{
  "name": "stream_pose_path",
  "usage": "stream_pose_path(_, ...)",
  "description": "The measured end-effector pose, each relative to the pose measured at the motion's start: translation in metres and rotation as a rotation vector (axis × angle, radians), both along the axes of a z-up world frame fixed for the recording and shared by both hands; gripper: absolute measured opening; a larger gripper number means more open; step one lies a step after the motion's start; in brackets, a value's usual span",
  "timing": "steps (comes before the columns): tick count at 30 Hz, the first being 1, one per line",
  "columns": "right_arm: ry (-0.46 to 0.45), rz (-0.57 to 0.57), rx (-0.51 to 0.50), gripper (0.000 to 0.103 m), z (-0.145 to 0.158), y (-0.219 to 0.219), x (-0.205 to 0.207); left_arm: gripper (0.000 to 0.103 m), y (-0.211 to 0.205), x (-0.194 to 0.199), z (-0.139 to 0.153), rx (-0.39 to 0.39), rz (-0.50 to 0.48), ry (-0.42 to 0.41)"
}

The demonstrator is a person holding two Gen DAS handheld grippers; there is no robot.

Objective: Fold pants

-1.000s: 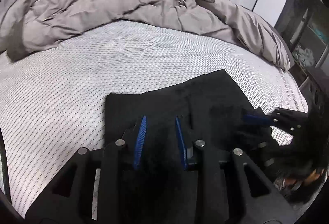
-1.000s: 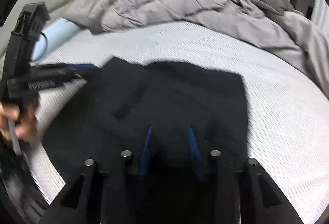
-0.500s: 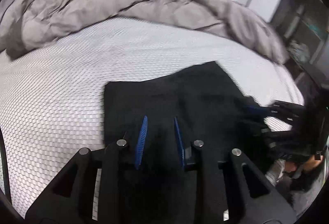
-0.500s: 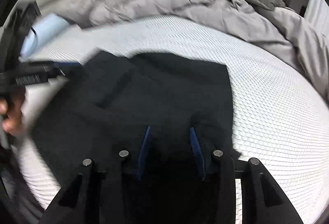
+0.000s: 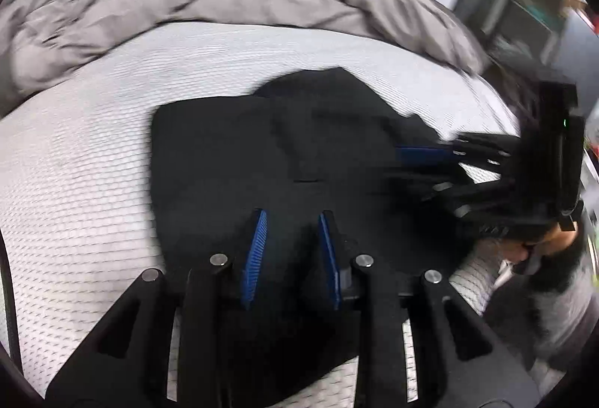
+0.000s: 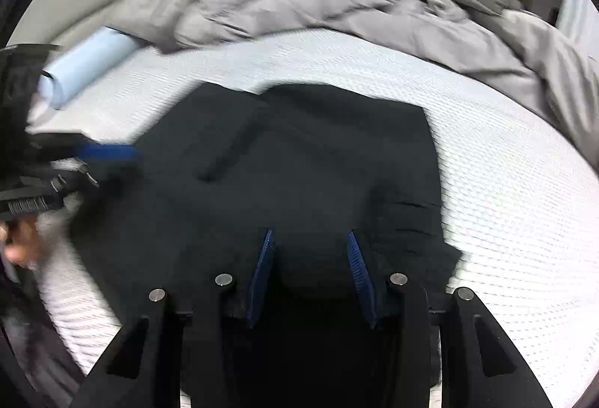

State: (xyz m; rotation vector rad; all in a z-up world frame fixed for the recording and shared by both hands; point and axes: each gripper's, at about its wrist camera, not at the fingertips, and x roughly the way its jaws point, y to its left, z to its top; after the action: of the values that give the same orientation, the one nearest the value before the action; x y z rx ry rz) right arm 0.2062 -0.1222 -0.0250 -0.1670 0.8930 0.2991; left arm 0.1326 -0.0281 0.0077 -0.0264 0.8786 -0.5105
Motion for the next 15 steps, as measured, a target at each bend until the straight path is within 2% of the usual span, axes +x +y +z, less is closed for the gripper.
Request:
stream_pose_path(2,0.017,0.058,0.029,0.043,-0.005,0.02,0.002,0.026,-0.014,0.003,-0.013,0.083,-0.02,0.004)
stream_pose_path(3,0.037,0.069,0.006,0.043,-0.012,0.027,0.006,0.026,-0.014,0.004,-0.016,0.092,-0.029,0.0)
stream_pose_path(5,0.058,0.066,-0.055,0.042,-0.025,0.028,0.009,0.026,-0.004,0.003,-0.015,0.065,-0.038,0.012)
stream_pose_path(8,0.044,0.018,-0.081,0.042,-0.021,0.0,-0.003,0.026,0.014,-0.008,-0.013,0.069,0.005,0.017)
stream_pose_path(10,0.023,0.01,-0.038,0.042,-0.013,-0.023,-0.018,0.026,0.019,-0.021,-0.01,0.076,0.049,0.0)
stream_pose_path(11,0.001,0.002,-0.021,0.042,-0.008,-0.029,-0.026,0.026,0.024,-0.021,-0.006,0.053,0.051,-0.013)
stream_pose_path(13,-0.032,-0.015,-0.012,0.043,0.002,-0.032,-0.039,0.03,0.019,-0.029,0.003,0.009,0.009,-0.038)
stream_pose_path(15,-0.028,0.033,0.043,0.043,0.003,-0.032,-0.046,0.037,-0.001,-0.033,0.001,0.019,-0.057,-0.041)
